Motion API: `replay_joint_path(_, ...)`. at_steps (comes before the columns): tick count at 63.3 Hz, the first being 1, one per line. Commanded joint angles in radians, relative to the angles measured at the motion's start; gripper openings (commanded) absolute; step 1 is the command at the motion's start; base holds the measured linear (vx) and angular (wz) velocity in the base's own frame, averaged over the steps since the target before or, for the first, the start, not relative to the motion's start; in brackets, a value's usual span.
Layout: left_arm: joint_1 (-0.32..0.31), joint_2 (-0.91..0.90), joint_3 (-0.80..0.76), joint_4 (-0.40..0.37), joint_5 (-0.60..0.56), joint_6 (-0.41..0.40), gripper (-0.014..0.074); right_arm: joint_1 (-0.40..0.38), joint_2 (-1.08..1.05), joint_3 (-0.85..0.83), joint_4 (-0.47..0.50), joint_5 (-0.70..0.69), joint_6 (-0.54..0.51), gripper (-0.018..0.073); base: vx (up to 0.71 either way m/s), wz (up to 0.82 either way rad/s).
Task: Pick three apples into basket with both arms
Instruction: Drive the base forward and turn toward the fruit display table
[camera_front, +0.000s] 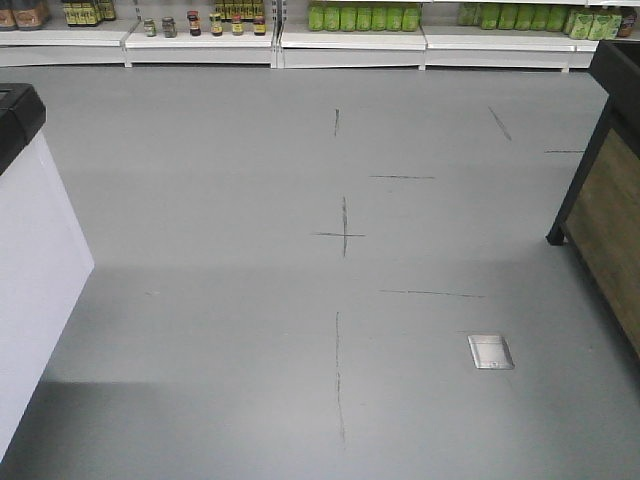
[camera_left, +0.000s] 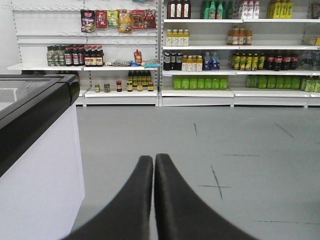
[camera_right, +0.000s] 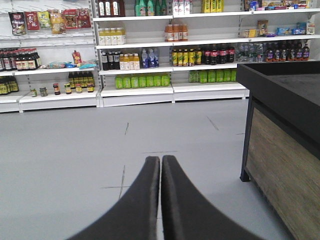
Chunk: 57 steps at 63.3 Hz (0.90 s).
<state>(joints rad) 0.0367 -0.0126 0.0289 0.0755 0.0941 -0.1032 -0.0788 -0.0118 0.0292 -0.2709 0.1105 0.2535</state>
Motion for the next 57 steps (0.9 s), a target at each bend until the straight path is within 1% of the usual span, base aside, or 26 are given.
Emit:
replay_joint_path(1,0.000,-0.013,-0.026,-0.002,-0.078,-0.011,-0.0006,-0.006,-0.012,0.012,-0.012,-0.072,-0.007,-0.0005,0.18,-0.04)
replay_joint_path(30,0.000,-0.013,-0.026,-0.002,-0.078,-0.011,-0.0006,-0.006,-0.012,0.012,-0.012,-0.072,-0.007,-0.0005,0.19,-0.08)
replay_joint_path(57,0.000,-0.013,-0.026,-0.002,-0.078,-0.011,-0.0006,-0.006,-0.012,0.012,-0.012,-0.072,-0.007,-0.0005,0.20,-0.19)
